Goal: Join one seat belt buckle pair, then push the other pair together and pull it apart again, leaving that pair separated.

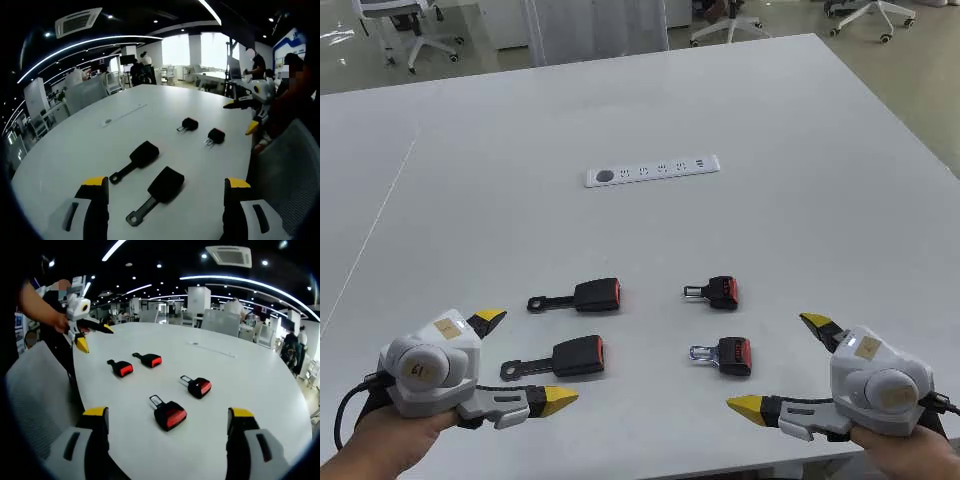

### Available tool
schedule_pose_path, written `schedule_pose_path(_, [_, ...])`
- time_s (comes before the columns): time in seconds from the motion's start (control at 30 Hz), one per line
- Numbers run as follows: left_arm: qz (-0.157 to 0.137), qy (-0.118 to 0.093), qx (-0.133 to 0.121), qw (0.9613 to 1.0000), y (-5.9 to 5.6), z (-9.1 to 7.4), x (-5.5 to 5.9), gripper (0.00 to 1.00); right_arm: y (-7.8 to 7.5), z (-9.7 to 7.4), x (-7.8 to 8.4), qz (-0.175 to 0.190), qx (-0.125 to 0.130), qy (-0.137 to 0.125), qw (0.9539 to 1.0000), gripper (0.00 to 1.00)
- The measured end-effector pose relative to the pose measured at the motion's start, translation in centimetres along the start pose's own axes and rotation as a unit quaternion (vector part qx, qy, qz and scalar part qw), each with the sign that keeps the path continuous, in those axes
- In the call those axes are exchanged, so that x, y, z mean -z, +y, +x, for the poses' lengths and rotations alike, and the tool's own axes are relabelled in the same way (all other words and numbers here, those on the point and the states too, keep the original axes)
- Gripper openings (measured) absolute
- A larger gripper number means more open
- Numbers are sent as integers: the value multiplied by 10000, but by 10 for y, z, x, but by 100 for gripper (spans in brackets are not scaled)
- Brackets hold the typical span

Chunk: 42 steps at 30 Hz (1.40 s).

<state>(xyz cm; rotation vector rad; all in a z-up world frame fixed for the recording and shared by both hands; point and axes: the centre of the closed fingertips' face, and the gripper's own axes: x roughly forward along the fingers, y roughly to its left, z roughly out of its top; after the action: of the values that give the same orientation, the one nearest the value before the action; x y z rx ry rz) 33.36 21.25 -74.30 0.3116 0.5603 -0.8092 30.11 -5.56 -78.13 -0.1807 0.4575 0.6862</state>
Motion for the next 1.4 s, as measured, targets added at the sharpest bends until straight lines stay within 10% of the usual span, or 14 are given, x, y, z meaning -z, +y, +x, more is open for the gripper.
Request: schedule_pose_path(1.4, [-44,-40,-68,10000,7,0,-4,99,-5,5,-8,37,17,-98,9999,100])
